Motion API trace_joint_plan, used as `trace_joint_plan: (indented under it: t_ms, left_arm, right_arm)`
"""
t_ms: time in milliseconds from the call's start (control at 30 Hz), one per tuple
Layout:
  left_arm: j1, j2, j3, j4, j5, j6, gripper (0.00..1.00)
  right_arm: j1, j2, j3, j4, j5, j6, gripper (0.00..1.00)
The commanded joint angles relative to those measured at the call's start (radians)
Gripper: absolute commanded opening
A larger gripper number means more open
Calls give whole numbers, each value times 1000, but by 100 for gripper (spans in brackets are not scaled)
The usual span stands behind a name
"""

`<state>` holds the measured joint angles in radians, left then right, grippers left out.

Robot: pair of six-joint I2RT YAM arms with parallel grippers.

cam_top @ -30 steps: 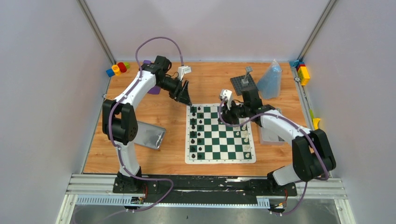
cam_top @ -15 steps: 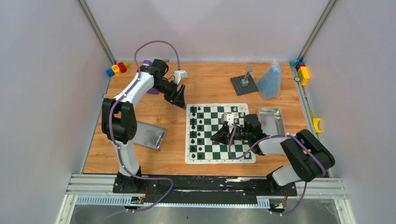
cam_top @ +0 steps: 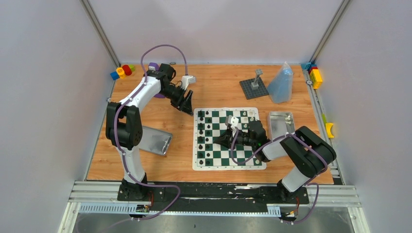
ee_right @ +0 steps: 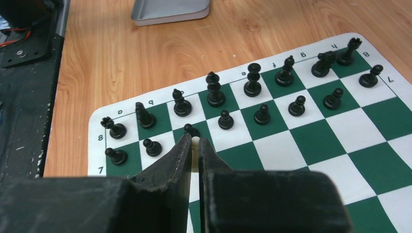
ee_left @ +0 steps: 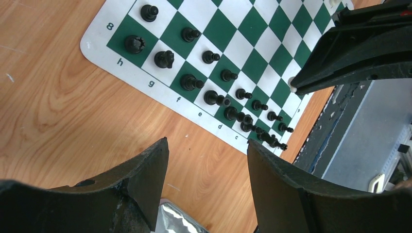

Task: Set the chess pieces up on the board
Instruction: Adjust the chess piece on the chessboard.

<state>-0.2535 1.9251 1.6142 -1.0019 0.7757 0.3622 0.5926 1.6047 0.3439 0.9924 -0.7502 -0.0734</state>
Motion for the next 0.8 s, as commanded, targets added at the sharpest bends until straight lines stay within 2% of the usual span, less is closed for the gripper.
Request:
trace_joint_plan:
  t_ms: [0, 167, 467, 767]
  left_arm:
    - [3, -54, 3, 24, 17, 12, 69]
    - [3, -52, -2, 25, 14, 12, 69]
    - [3, -56, -6, 28, 8, 11, 69]
    - [3, -61, -10, 33, 11, 7, 69]
  right_arm:
    - [8, 39, 37, 53, 76, 67, 9]
    - [13, 34, 12, 77, 93, 67, 13]
    - [10, 63, 99, -141, 174, 68, 16]
    - [9, 47, 104, -180, 207, 52, 17]
